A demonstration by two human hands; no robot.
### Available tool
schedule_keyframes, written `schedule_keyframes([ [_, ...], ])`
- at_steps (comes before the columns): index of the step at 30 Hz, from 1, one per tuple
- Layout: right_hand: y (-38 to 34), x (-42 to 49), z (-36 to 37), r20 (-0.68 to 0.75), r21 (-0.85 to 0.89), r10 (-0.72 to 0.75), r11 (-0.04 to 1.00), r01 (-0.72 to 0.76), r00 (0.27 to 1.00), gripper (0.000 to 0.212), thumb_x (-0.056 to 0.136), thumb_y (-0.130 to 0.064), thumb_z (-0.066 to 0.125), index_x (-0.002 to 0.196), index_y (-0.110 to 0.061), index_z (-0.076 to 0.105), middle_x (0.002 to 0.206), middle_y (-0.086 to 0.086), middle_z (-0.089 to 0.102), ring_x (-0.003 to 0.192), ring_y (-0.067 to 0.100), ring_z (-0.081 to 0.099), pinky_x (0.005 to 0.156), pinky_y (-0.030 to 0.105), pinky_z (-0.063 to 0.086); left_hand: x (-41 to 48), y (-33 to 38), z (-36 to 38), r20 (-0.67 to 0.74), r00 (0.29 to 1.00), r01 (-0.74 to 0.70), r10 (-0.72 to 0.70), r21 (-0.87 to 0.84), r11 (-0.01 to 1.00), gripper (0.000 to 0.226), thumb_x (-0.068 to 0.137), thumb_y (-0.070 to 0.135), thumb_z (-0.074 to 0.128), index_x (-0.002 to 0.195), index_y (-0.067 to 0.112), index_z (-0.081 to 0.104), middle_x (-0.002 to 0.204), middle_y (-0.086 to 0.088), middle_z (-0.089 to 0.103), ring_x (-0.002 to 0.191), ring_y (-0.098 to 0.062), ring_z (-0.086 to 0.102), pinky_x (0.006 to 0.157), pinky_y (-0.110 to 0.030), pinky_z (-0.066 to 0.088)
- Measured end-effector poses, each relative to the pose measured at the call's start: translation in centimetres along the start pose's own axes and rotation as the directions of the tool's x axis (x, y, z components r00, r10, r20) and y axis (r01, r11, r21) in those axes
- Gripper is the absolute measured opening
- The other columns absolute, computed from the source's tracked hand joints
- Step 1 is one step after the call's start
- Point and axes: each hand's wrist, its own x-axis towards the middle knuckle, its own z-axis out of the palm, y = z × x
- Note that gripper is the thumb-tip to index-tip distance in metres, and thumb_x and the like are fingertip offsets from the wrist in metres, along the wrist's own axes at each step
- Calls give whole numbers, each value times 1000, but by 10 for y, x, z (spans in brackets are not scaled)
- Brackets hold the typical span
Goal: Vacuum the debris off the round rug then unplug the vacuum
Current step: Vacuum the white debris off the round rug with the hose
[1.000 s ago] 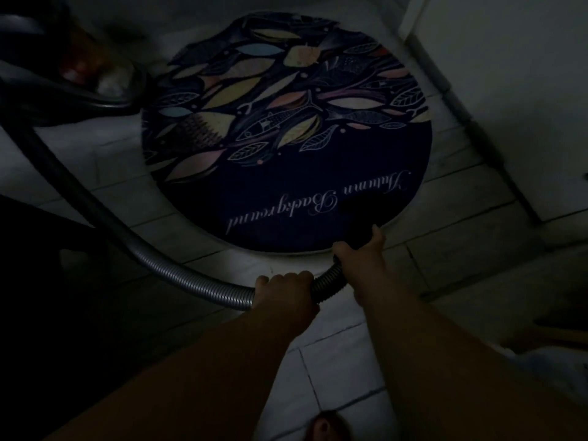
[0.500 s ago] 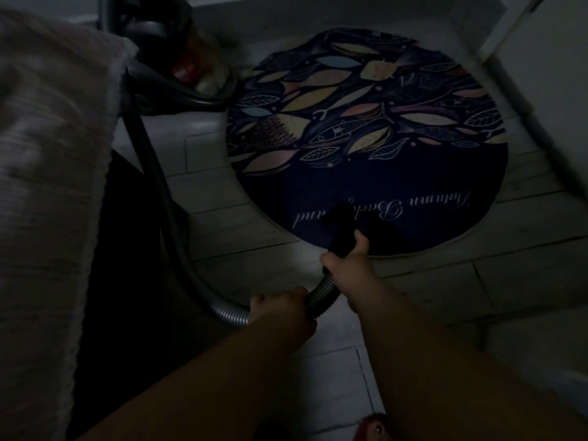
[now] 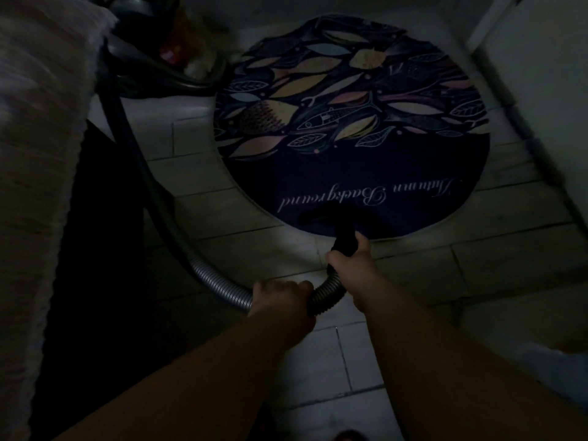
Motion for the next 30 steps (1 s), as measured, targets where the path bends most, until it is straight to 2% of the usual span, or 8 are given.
schedule_keyframes([
  [5,9,-4,-43,-22,23,18,1000,-18,1000,78,95,-15,55,155,-31,8,135,12,45,98,25,49,82,38,46,9,41,3,14,998,-60,60,31,998,29,87,42,52,111,26,48,106,2,59,103,-24,54,100,-46,29],
  [9,14,-2,-79,-74,86,32,996,-26,997,74,94,-9,54,154,-27,15,122,10,49,94,25,51,80,38,47,20,74,4,33,994,-106,105,43,993,30,87,42,51,113,27,48,107,2,59,104,-23,54,105,-50,25],
  [13,18,0,-112,-130,116,27,993,-12,991,62,94,-1,52,149,-16,27,89,2,48,75,17,51,73,36,47,32,104,3,28,990,-141,140,67,988,29,87,42,51,112,27,48,107,3,59,104,-22,54,106,-50,24],
  [17,23,7,-135,-197,142,45,990,-17,979,52,92,1,52,141,-6,36,88,5,53,70,14,51,63,32,49,43,126,4,14,984,-177,177,101,979,30,87,43,52,112,27,49,106,3,59,104,-22,54,105,-49,25],
  [20,28,14,-146,-223,176,45,984,-6,974,50,92,1,51,139,-10,37,93,5,54,73,12,52,65,30,47,50,138,3,20,982,-190,189,113,975,31,87,43,51,112,26,49,107,3,59,104,-22,55,104,-49,25],
  [23,32,22,-150,-272,160,21,987,24,962,51,90,0,54,140,-7,43,85,0,52,65,9,50,49,21,39,54,143,4,7,980,-200,200,127,972,30,87,43,51,112,26,50,106,3,59,103,-22,56,102,-48,26],
  [26,32,22,-150,-256,176,39,984,7,966,56,88,0,54,142,-10,40,88,4,53,69,15,53,55,25,44,55,144,3,18,981,-195,195,135,971,32,87,44,51,114,27,49,108,3,59,104,-22,55,103,-48,27],
  [30,31,13,-145,-231,215,52,977,-1,971,69,91,-2,53,151,-19,22,87,-1,46,71,13,49,68,34,47,52,137,1,22,985,-175,174,124,977,30,88,43,52,113,27,49,108,3,59,104,-22,54,104,-48,27],
])
